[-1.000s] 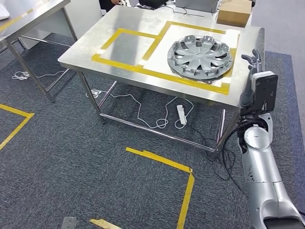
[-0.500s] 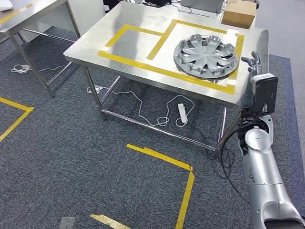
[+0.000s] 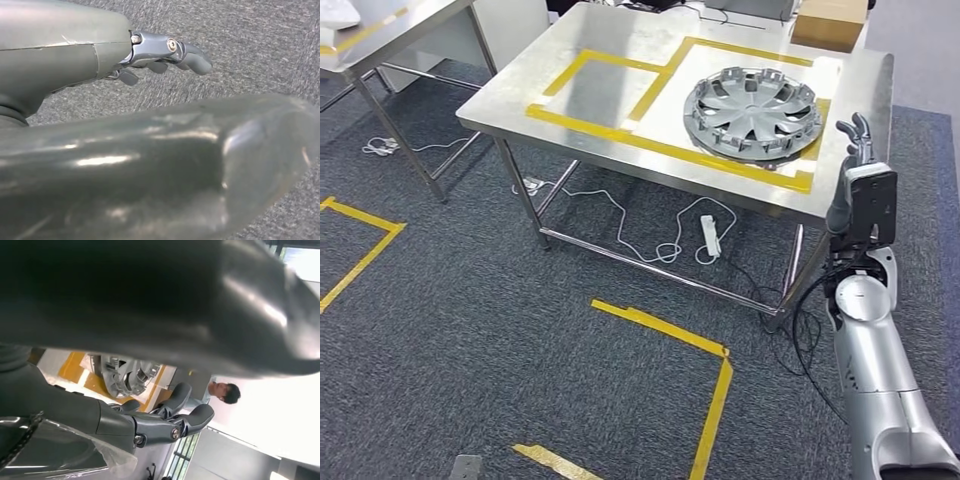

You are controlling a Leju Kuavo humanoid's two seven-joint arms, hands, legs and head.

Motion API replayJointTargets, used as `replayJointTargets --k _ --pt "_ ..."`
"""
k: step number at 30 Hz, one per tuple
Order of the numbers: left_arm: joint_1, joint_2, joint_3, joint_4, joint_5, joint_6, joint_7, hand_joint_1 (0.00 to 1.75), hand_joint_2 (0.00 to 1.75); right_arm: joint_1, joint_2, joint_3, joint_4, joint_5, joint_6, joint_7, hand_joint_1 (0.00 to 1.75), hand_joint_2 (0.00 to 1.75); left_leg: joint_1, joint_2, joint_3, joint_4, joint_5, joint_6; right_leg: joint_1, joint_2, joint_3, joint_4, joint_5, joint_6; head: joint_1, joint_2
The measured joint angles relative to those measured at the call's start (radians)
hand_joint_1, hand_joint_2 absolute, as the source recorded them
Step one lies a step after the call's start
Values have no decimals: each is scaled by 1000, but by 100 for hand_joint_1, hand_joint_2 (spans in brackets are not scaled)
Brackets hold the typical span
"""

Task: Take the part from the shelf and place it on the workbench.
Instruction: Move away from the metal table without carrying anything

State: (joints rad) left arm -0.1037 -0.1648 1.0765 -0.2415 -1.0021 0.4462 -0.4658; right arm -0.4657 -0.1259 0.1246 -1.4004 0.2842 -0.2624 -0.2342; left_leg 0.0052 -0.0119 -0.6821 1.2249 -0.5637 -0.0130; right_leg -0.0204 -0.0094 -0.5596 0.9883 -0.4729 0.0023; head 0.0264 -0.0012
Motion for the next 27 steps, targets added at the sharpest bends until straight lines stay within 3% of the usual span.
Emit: replayJointTargets --k 1,2,3,5,7,8,10,12,13,15,16,17,18,19,20,22,24,26,27 --pt "1 0 0 0 0 0 0 0 0 1 0 0 0 0 0 0 0 0 1 1 -25 55 -17 -2 1 -6 0 0 -1 -1 0 0" --pt "3 -1 0 0 0 0 0 0 0 1 0 0 0 1 0 0 0 0 1 2 -34 75 -15 -2 2 -12 0 0 -1 -1 0 0" --pt "4 -1 0 0 0 0 0 0 0 1 0 0 0 3 0 0 0 0 1 4 -24 53 7 -1 2 -17 1 1 -1 -1 0 0" --pt "4 0 0 0 0 0 0 0 0 0 0 1 -1 13 0 0 0 87 -2 26 40 -81 80 10 4 -29 6 1 -4 1 0 0" --pt "0 1 0 0 0 -1 0 0 0 -1 -1 1 -2 21 -1 1 0 175 -11 57 91 -194 117 22 10 -43 7 3 -8 8 0 0" --pt "-1 1 0 0 0 -1 0 0 0 -1 -3 1 -3 24 -2 2 0 175 -14 64 97 -215 117 26 13 -51 6 4 -10 12 1 0" --pt "-2 1 0 0 -1 -2 0 0 0 -1 -5 2 -4 26 -2 3 0 175 -16 50 94 -220 117 34 14 -69 6 4 -12 22 3 0" --pt "-1 1 0 0 -1 -2 0 0 0 -3 -6 4 -5 27 -3 3 0 175 -12 31 95 -227 123 46 11 -56 -5 27 -35 33 5 0" --pt "-1 1 0 0 -1 -2 0 0 0 -4 -7 5 -6 27 -3 3 0 175 -9 22 95 -230 126 51 10 -38 -24 68 -61 37 7 0" --pt "-2 1 0 0 0 -2 0 0 0 -2 -9 5 -7 27 -3 4 0 175 -8 3 94 -231 128 55 8 -4 -87 202 -124 41 9 0" --pt "-2 1 0 0 0 -2 0 0 0 1 -9 5 -7 27 -3 4 0 175 -9 -7 93 -231 128 55 8 3 -118 264 -144 42 9 0" --pt "-1 0 0 0 0 -2 0 0 0 4 -10 6 -6 27 -3 4 0 175 -9 -18 93 -230 128 55 8 6 -137 296 -146 42 9 0" --pt "0 0 0 0 0 -2 0 0 0 5 -10 6 -6 27 -3 5 0 175 -9 -29 94 -229 128 55 8 7 -137 288 -127 42 9 0" --pt "0 -1 0 0 0 -3 0 0 0 5 -10 6 -6 27 -3 5 0 175 -9 -42 95 -228 128 55 7 12 -117 238 -91 41 9 0" --pt "0 -1 0 0 -1 -3 0 0 0 5 -10 6 -6 27 -3 5 0 175 -8 -53 96 -226 127 53 6 26 -85 164 -50 39 10 0" --pt "-2 -1 0 0 -2 -3 0 0 0 4 -11 6 -7 28 -3 5 0 175 -8 -75 88 -220 126 46 0 74 -27 46 -6 37 8 0" --pt "-3 -2 0 0 -3 -4 0 0 0 5 -13 6 -9 31 -3 6 0 175 -5 -96 75 -215 131 34 -1 95 -12 18 -8 33 7 0" --pt "0 -2 0 0 -3 -4 0 0 0 5 -13 6 -10 37 -4 6 0 175 -4 -107 67 -211 133 23 -2 72 -11 14 -7 24 7 0" --pt "1 -2 0 0 -4 -4 0 0 0 3 -13 7 -11 39 -4 6 0 175 -6 -91 61 -199 123 18 -4 59 -7 12 -7 17 4 0"
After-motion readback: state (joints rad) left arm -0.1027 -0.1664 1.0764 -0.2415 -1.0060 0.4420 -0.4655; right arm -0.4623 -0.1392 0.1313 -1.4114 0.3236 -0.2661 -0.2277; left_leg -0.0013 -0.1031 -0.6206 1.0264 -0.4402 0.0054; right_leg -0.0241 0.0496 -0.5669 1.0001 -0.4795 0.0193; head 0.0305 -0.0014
